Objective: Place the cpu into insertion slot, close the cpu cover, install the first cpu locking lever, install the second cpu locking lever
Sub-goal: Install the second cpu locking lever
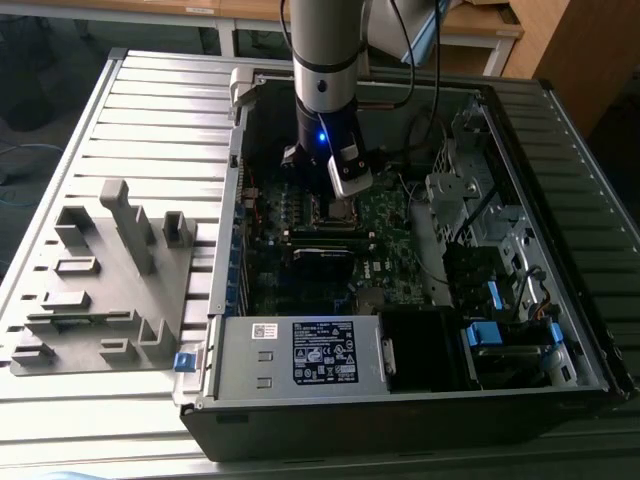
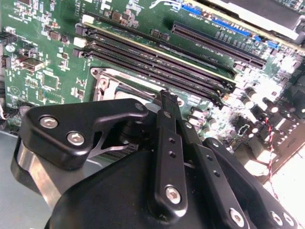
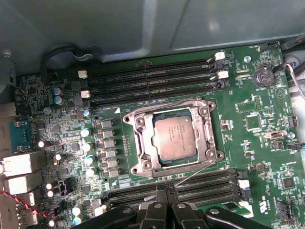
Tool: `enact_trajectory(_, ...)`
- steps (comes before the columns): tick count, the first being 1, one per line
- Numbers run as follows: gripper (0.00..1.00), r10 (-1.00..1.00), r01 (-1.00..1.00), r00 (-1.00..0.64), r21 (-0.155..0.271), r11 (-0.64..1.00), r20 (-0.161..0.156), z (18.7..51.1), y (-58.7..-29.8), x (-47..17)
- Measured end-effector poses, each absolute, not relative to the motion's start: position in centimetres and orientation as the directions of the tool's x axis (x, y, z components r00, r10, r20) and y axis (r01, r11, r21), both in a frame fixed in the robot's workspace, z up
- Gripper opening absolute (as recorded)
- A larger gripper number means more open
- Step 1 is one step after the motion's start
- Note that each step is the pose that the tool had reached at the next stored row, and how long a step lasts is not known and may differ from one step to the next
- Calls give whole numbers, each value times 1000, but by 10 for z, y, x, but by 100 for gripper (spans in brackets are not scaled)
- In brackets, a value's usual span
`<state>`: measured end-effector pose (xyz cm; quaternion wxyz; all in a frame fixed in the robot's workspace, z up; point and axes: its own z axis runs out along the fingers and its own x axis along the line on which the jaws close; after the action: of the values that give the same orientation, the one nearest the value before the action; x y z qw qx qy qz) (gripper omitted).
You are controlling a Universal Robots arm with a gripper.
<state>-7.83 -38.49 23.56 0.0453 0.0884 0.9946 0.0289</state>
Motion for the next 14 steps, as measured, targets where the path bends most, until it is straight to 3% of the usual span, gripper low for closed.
enact_trajectory(14, 11, 179, 172, -978, 70, 983, -111, 222, -385, -90)
